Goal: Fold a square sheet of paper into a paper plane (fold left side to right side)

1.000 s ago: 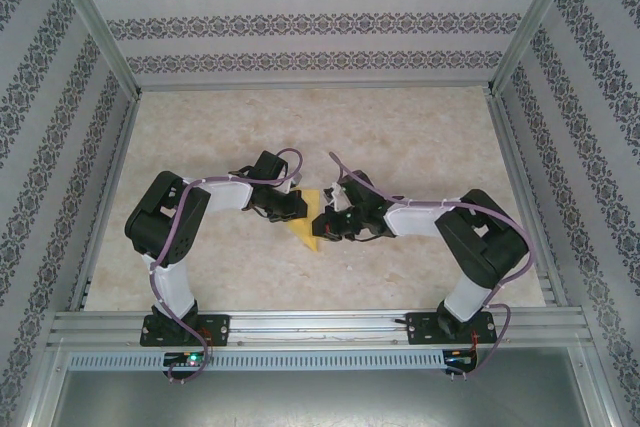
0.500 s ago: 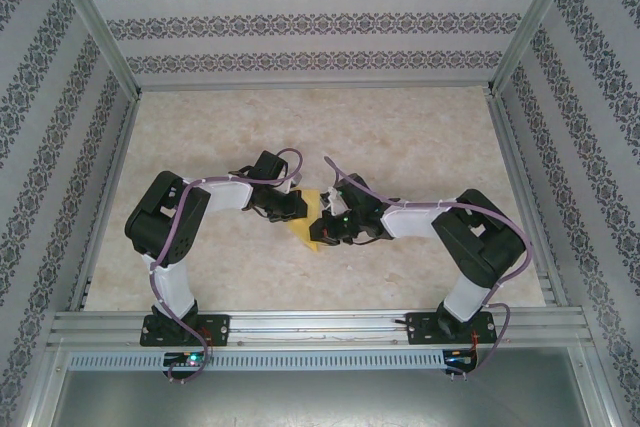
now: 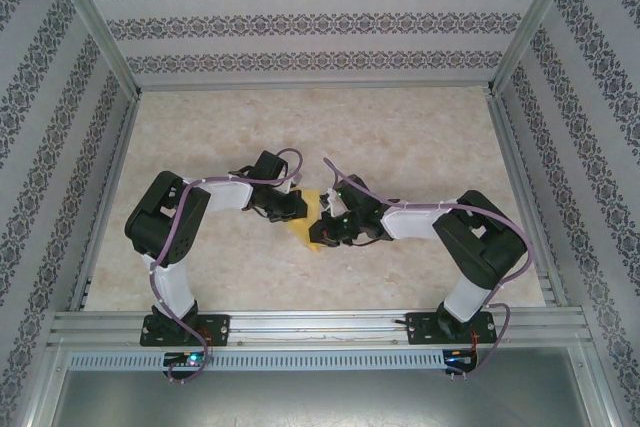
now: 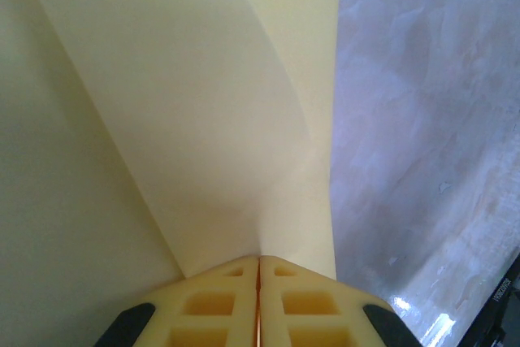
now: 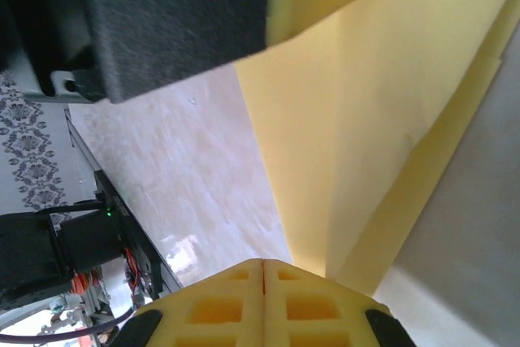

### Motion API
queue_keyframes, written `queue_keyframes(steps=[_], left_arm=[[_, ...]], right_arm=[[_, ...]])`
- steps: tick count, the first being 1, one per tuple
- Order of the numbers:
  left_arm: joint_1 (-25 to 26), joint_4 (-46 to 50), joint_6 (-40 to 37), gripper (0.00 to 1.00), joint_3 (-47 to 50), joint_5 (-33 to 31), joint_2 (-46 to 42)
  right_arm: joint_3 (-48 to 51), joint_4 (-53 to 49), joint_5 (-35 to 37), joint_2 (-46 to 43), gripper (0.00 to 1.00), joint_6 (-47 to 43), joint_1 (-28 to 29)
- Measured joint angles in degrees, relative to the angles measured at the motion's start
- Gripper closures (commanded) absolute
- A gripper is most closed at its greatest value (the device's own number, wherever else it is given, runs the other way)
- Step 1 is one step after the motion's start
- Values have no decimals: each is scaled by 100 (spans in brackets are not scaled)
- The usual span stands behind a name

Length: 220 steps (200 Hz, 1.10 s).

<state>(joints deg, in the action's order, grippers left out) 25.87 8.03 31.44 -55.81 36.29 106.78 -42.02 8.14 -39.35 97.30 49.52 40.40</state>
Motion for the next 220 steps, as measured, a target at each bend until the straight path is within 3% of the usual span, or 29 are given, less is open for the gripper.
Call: queue_keyframes(steps=[220], left_arm=[[0,11,0,92,-4,-7,0]], right_arm=[[118,-24,4,219,100,-20,76]])
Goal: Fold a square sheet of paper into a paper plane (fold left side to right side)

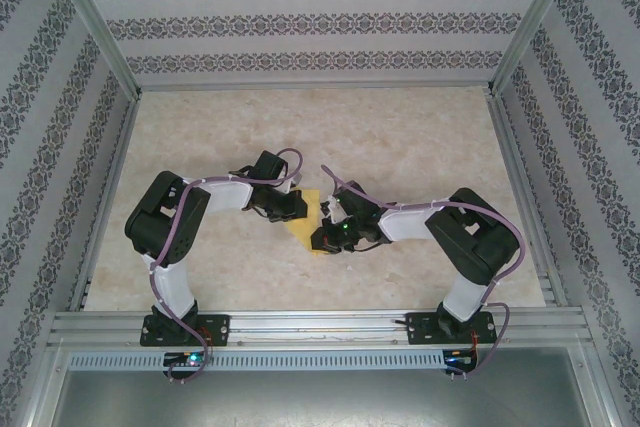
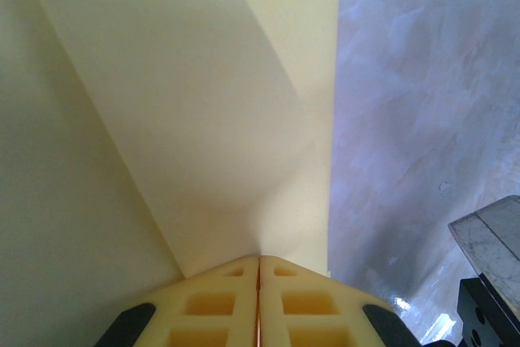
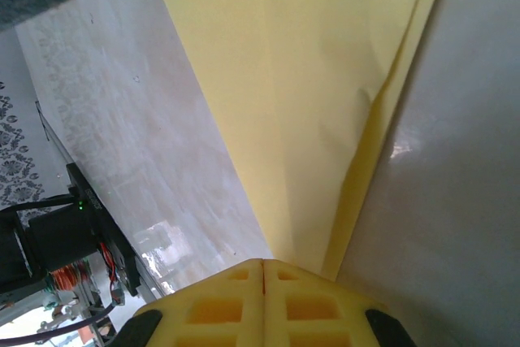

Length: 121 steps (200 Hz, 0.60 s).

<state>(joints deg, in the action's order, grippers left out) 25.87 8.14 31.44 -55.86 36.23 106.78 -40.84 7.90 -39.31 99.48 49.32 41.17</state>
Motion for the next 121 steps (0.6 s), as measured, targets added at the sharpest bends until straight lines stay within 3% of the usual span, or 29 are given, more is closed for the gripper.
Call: queue_keyframes(steps=[121], left_arm=[[0,4,-2,92,-4,-2,0]], right_arm=[[0,-105,24,44,100,-24,35]])
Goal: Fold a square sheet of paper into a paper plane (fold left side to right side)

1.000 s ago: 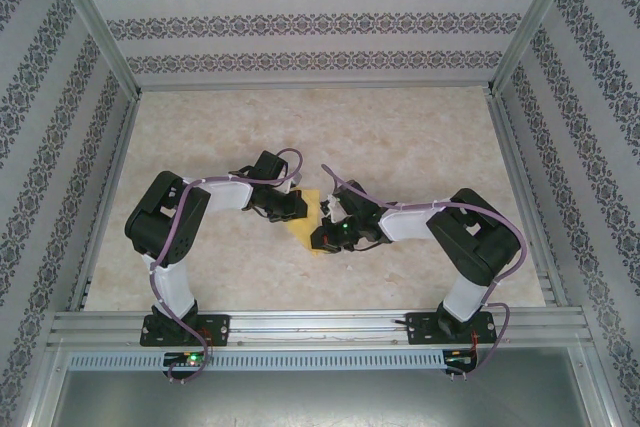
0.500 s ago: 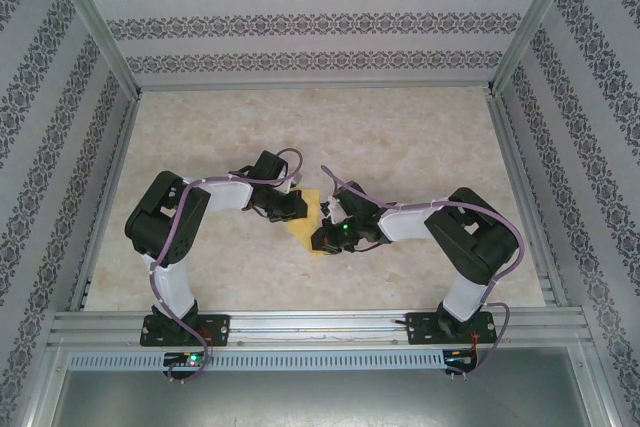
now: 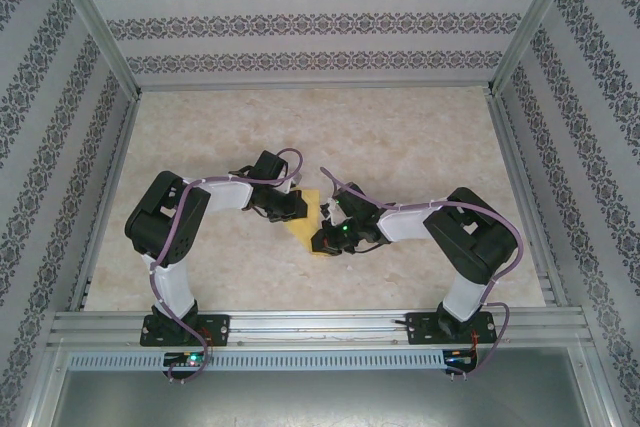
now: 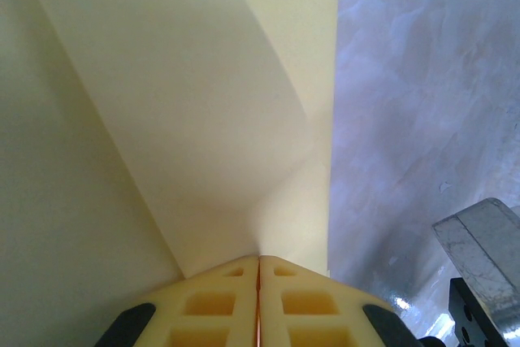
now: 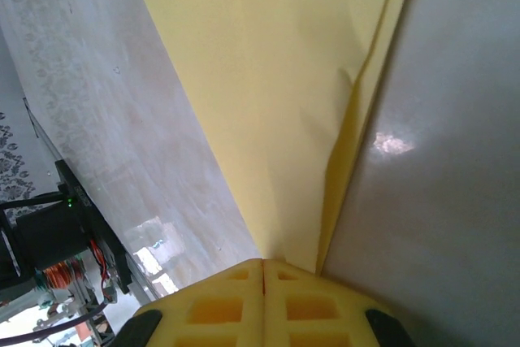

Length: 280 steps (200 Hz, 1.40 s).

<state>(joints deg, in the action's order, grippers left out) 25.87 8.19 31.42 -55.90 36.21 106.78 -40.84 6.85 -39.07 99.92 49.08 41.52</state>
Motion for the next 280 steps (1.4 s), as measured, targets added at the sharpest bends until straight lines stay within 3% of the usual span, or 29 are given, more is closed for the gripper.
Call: queue_keyframes(steps=[195,280], left_arm=[[0,4,-39,92,0,0,0],[0,4,-39,92,0,0,0]], right_arm=[[-197,-120,46,-258,100,-109,-79],[-529,-109,129,328,100,-131,-85]])
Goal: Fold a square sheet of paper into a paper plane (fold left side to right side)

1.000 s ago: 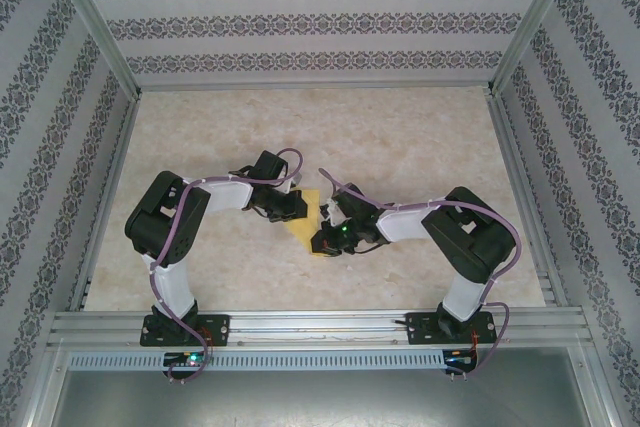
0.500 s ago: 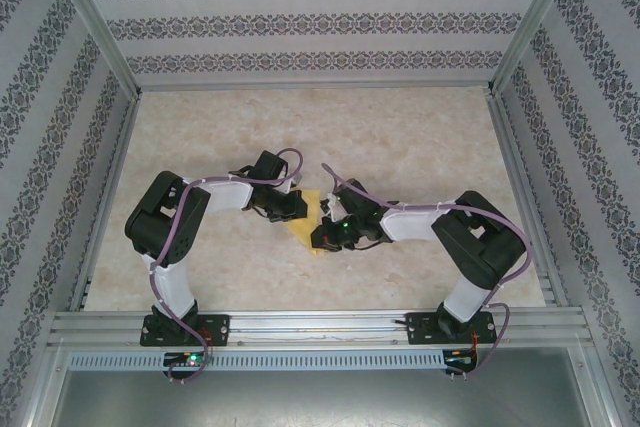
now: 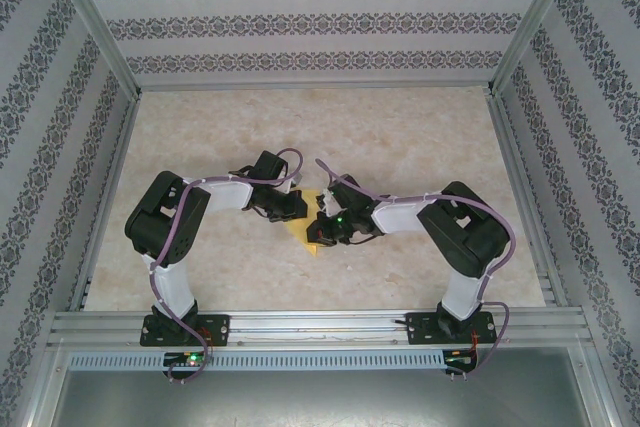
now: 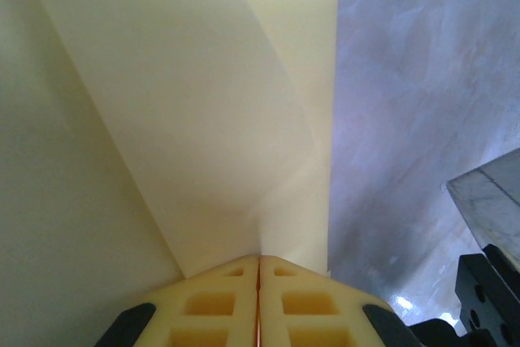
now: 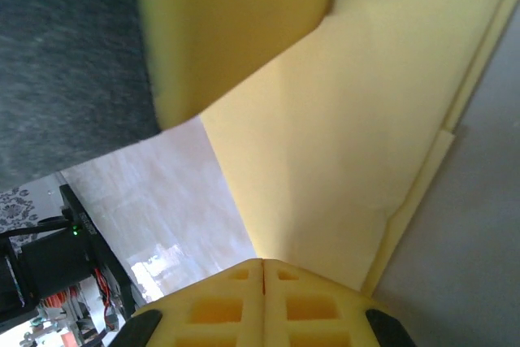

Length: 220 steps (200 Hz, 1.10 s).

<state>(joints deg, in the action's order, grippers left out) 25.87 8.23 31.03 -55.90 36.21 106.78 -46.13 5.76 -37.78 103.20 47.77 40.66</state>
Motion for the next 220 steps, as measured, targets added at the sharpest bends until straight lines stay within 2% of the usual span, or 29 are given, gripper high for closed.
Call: queue_keyframes(steps=[220], left_arm=[[0,0,0,92,0,0,2]], right_arm=[[129,129,2,2,100,4,225]])
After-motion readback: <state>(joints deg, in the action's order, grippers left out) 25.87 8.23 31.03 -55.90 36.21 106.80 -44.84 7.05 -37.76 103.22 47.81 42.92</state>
